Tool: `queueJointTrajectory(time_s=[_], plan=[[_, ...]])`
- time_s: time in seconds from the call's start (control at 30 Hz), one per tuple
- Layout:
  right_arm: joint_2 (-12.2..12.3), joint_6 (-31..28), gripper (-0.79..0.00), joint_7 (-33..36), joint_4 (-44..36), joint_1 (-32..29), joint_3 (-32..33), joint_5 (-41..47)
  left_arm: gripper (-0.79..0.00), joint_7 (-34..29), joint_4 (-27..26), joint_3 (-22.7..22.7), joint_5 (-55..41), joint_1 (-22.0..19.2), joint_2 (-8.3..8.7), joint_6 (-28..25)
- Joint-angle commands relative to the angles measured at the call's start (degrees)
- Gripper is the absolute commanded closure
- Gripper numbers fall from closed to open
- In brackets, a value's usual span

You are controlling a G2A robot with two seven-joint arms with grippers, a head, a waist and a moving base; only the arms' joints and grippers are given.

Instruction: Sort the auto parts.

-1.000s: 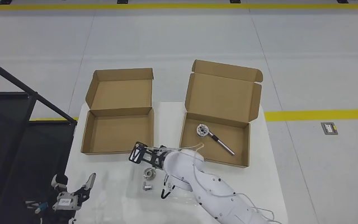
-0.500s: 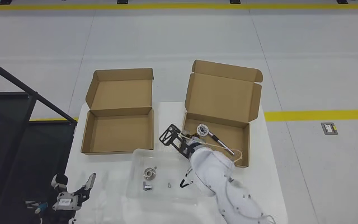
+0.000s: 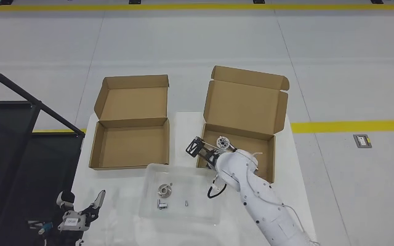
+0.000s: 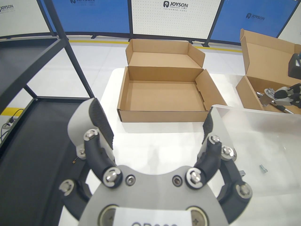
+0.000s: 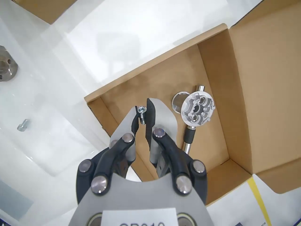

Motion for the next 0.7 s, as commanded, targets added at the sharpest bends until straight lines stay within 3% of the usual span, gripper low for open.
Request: queueJointTrajectory(time_s=[0.0, 0.33, 0.43, 0.53, 0.67], plan=[[-0.16, -0.25, 0.000, -1.18, 2.46, 0.96, -0.15, 0.52, -0.785, 0.00, 0.00, 0.00, 0.00, 0.00, 0.00, 0.00], [-0.51, -1.84, 0.000, -7.55, 12.03, 4.24, -0.08, 2.43, -0.785, 0.00, 0.00, 0.00, 0.00, 0.00, 0.00, 0.00], [-0.58, -1.74, 0.000, -8.49, 12.87, 4.43, -0.21, 2.62, -0.785, 0.00, 0.00, 0.00, 0.00, 0.00, 0.00, 0.00], [-0.54, -1.57, -0.086, -8.95, 12.61, 4.14, -0.22, 2.57, -0.785, 0.00, 0.00, 0.00, 0.00, 0.00, 0.00, 0.00], [-0.41, -1.26, -0.080, -8.77, 10.75, 3.30, -0.20, 2.26, -0.785, 0.00, 0.00, 0.00, 0.00, 0.00, 0.00, 0.00]])
